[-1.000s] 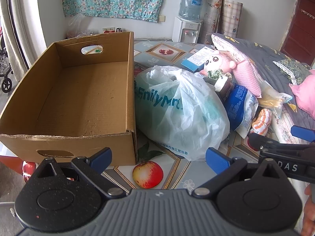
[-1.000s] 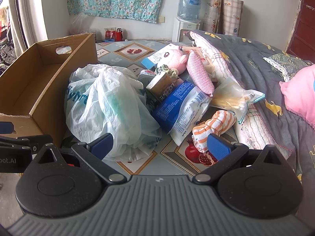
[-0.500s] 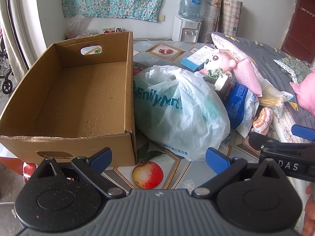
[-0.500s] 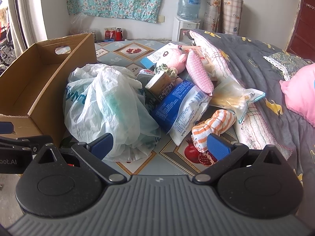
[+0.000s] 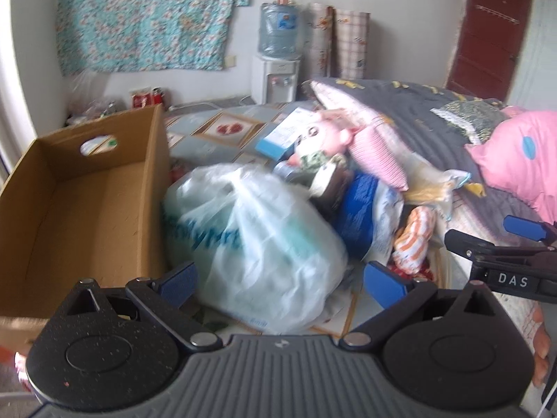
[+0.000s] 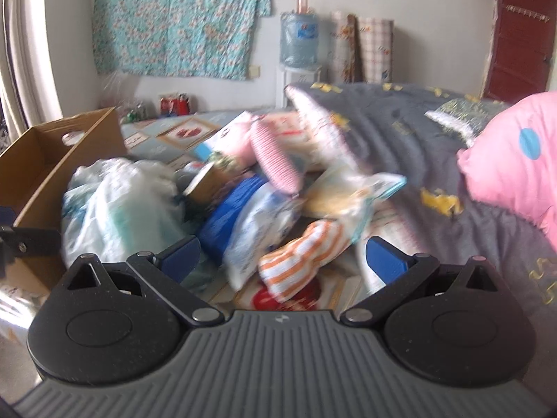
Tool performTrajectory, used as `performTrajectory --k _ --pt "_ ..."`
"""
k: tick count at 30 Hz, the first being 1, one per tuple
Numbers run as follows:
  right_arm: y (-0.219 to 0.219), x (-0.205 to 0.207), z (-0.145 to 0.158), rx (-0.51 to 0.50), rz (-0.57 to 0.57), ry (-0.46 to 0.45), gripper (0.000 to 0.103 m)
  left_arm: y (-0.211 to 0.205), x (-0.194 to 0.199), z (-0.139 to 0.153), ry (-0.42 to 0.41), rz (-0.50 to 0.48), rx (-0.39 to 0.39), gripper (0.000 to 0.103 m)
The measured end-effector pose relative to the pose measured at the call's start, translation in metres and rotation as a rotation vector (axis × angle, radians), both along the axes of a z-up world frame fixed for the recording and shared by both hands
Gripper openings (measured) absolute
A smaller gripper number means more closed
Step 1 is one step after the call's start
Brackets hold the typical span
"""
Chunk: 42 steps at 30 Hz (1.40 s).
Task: Organize soft objects
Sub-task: 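Reach the right gripper down to the pink knitted pouch and close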
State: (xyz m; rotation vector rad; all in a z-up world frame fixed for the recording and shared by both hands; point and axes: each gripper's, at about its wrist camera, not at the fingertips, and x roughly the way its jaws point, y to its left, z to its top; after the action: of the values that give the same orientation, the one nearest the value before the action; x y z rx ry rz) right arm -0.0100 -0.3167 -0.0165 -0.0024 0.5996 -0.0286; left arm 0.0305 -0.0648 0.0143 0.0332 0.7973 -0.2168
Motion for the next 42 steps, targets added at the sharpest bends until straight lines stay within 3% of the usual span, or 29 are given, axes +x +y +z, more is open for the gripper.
performTrajectory --k 7,13,17,19,20,23,27,29,31,33,36,39,42 --pt "-0.036 0.035 0.005 0.026 -0.009 -0.080 0.102 -0.028 0.054 0.022 -0.053 -0.034 -0.081 0.099" --pt "-0.030 0.096 -0.012 0.020 0.076 -0.072 0.099 -0.052 0.119 0.027 0.005 -0.073 -0.209 0.087" --pt "-0.019 0.137 -0.029 -0.024 0.123 -0.049 0.084 -0.069 0.164 0.017 0.092 -0.125 -0.303 0.076" --pt "-0.015 0.157 -0.038 -0.038 0.138 -0.029 0.073 -0.079 0.180 0.007 0.141 -0.126 -0.311 0.060" --pt "-0.013 0.166 -0.043 -0.045 0.144 -0.018 0.070 -0.082 0.186 0.003 0.157 -0.125 -0.313 0.057" --pt "-0.007 0.183 -0.059 -0.056 0.167 0.021 0.032 -0.083 0.194 -0.009 0.195 -0.125 -0.344 0.050" --pt "-0.008 0.175 -0.052 -0.039 0.171 -0.032 0.031 -0.079 0.193 -0.017 0.223 -0.136 -0.367 0.050" --pt "-0.002 0.160 -0.041 -0.099 0.169 -0.086 0.031 -0.074 0.189 -0.017 0.236 -0.147 -0.395 0.051" --pt "0.008 0.144 -0.034 -0.176 0.185 -0.119 0.031 -0.068 0.180 -0.016 0.247 -0.173 -0.442 0.059" --pt "0.023 0.131 -0.037 -0.258 0.217 -0.107 0.032 -0.062 0.170 -0.015 0.252 -0.185 -0.480 0.065" --pt "0.042 0.117 -0.052 -0.353 0.265 -0.069 0.034 -0.060 0.157 -0.018 0.245 -0.188 -0.479 0.065" --pt "0.055 0.110 -0.062 -0.407 0.292 -0.060 0.040 -0.063 0.155 -0.024 0.258 -0.164 -0.438 0.058" --pt "0.057 0.104 -0.064 -0.386 0.314 -0.054 0.049 -0.068 0.158 -0.032 0.256 -0.144 -0.381 0.045"
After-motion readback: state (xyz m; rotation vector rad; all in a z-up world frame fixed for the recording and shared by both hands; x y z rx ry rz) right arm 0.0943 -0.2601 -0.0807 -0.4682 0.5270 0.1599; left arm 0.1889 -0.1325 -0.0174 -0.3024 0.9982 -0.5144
